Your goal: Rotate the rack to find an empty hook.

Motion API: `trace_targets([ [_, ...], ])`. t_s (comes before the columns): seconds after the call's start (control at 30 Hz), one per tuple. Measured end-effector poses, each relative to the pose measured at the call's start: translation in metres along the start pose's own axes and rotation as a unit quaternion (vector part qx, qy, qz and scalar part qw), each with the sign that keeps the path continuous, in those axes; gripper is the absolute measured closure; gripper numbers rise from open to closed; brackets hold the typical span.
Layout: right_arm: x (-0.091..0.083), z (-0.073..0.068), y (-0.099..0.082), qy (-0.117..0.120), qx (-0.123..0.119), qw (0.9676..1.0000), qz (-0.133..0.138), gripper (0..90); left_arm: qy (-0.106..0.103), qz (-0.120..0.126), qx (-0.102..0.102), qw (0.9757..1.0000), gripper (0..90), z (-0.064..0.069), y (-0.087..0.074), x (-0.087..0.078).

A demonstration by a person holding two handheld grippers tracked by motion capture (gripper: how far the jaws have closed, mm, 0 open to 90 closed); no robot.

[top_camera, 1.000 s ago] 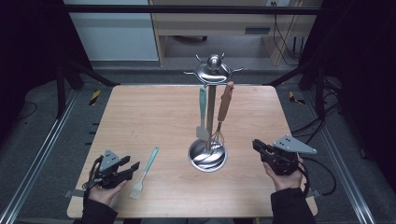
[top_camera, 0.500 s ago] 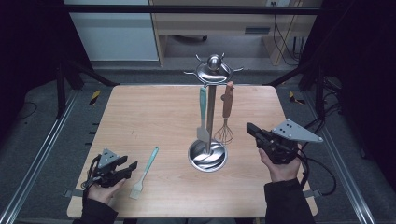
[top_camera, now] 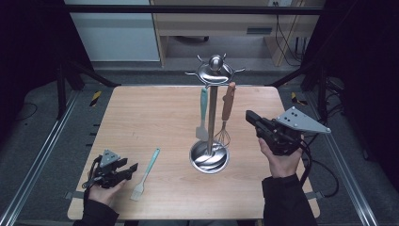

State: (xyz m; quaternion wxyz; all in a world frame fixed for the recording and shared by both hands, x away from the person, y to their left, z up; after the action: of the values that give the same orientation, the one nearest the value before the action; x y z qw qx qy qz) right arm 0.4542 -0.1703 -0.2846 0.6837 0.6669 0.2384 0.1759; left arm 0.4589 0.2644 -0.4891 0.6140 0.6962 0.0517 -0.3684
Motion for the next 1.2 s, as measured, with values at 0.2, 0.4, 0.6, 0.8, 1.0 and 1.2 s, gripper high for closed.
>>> trace_targets([
  [0.2, 0.003, -0.002, 0.015, 0.002, 0.004, 0.9999, 0.015, 90.0, -0.001, -0.003, 0.001, 1.0000, 49.0, 0.000, 0.000, 0.000],
  [0.4, 0.004, -0.005, 0.030, 0.002, 0.001, 0.9996, 0.027, 90.0, -0.002, -0.006, 0.001, 1.0000, 49.0, 0.000, 0.000, 0.000],
  [0.6, 0.005, -0.012, 0.044, 0.008, -0.002, 0.9992, 0.039, 90.0, 0.000, -0.007, 0.001, 1.0000, 49.1, 0.000, 0.000, 0.000],
  [0.8, 0.007, -0.017, 0.057, 0.011, -0.007, 0.9987, 0.049, 90.0, -0.001, -0.007, 0.000, 1.0000, 49.2, 0.000, 0.000, 0.000],
  [1.0, 0.008, -0.021, 0.066, 0.014, -0.012, 0.9985, 0.051, 90.0, 0.000, -0.006, -0.002, 1.0000, 49.2, 0.000, 0.000, 0.000],
  [1.2, 0.010, -0.026, 0.070, 0.019, -0.020, 0.9984, 0.050, 90.0, -0.002, -0.008, -0.002, 1.0000, 49.2, 0.000, 0.000, 0.001],
])
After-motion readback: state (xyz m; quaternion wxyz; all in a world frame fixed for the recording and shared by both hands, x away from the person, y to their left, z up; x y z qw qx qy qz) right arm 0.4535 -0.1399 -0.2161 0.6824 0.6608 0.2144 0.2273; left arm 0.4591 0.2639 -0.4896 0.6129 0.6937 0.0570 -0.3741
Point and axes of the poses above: each handheld gripper's, and its own axes: x roughly forward along the jaws, y roughly out of its top, z roughly to its right, the point moved 4 cm from there along x, roughly forward along the jaws, and after that the axes turned 4 degrees about z, right-handed, at the moved point
